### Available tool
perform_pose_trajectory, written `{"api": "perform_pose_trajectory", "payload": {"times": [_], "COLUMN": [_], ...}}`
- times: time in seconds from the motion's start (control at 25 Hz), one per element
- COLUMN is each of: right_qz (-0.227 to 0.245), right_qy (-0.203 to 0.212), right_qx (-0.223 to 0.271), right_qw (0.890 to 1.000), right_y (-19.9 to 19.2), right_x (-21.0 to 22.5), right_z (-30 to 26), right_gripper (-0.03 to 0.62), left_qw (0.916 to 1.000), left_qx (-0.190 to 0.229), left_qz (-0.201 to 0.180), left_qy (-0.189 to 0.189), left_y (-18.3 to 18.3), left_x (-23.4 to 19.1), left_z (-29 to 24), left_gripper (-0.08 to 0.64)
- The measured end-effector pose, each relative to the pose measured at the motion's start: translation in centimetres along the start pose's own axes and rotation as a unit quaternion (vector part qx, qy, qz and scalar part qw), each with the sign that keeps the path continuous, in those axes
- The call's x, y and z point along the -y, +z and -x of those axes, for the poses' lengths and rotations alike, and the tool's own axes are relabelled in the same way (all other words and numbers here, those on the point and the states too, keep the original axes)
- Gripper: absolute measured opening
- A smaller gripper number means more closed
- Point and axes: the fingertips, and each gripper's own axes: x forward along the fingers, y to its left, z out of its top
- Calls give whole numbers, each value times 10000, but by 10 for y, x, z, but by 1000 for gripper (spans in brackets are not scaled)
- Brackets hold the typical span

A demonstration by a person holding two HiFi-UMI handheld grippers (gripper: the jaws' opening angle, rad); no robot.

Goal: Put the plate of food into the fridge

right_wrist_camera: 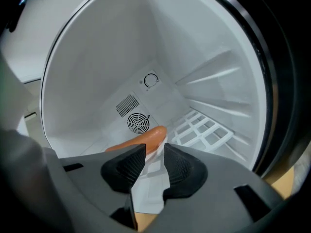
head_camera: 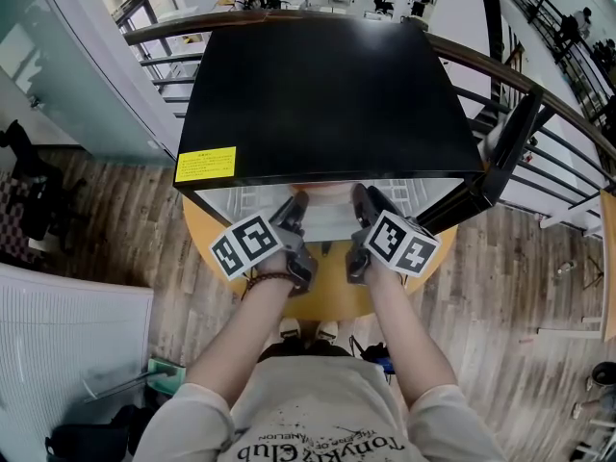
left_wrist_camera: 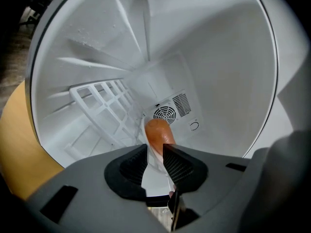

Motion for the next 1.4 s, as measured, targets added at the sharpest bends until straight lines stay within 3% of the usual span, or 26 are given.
{"api": "perform_pose_trajectory", "payload": {"times": [0.4, 0.56, 0.76, 0.92, 1.12, 1.4], "right_qz": [-86, -136, -93, 176, 735, 2168], "right_qy": [76, 111, 220, 432, 687, 1039], "right_qx": [51, 80, 64, 106, 68, 108], "right_qw": [9999, 9998, 9997, 9989, 9949, 9706], "right_y": [2, 2, -5, -9, -23, -51], "right_x": [0, -1, -7, -18, -28, -47], "right_z": [8, 13, 24, 40, 63, 103], "right_gripper": [118, 118, 118, 118, 118, 115], "left_qw": [9991, 9973, 9981, 9951, 9835, 9502], "left_qx": [-203, 54, 125, 51, -129, -565], "left_qz": [-337, -633, -575, -992, -1803, -3065], "left_qy": [154, 379, 176, 38, 54, 16], "left_y": [-4, 6, 6, 3, -7, -45], "left_x": [-1, -5, -1, 2, 1, 3], "left_z": [4, 11, 23, 42, 68, 100], "left_gripper": [103, 106, 106, 106, 104, 95]}}
